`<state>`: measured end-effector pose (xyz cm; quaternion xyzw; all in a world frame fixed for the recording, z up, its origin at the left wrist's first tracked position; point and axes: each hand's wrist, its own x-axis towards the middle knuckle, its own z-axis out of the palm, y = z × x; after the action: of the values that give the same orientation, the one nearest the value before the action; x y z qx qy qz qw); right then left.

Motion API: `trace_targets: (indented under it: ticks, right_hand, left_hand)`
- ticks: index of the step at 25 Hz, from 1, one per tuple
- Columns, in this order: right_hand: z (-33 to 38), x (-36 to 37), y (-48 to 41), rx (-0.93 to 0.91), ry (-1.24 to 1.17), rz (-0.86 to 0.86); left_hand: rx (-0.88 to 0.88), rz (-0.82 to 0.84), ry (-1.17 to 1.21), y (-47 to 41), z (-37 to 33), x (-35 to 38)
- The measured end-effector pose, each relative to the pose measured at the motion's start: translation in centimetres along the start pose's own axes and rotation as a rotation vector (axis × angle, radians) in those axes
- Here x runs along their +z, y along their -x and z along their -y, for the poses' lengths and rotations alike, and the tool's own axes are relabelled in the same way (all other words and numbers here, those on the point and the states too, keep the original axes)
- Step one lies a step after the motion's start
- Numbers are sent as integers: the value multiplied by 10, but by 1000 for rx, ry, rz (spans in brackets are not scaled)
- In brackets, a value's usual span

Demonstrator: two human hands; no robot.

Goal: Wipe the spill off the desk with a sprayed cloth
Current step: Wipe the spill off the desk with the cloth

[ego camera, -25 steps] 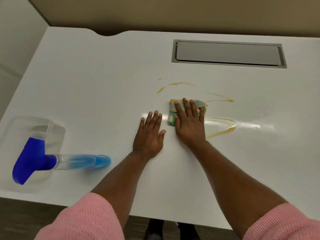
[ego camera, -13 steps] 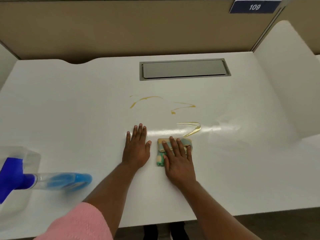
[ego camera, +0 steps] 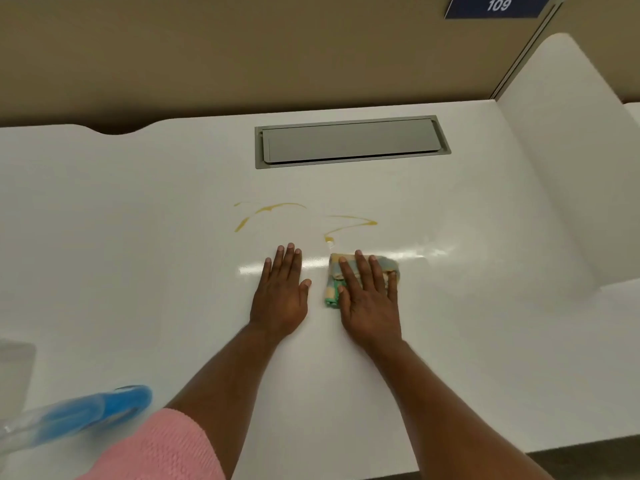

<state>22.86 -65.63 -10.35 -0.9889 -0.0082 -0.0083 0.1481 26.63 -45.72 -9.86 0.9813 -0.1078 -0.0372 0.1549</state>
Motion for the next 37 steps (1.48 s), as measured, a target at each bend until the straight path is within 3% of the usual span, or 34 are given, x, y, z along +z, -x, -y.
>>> trace_targets:
  ticks: [16, 23, 30, 37]
  right_hand:
    - [18, 5, -142, -1, -58, 7]
    - [24, -1, -98, -138, -64, 86]
    - [28, -17, -18, -154, -58, 155]
    - [31, -51, 4, -121, 11, 153]
  left_hand:
    - [-6, 9, -11, -3, 3, 5]
    - [3, -5, -18, -2, 2, 2]
    - [14, 18, 10, 3, -2, -8]
    - [60, 19, 288, 35, -20, -22]
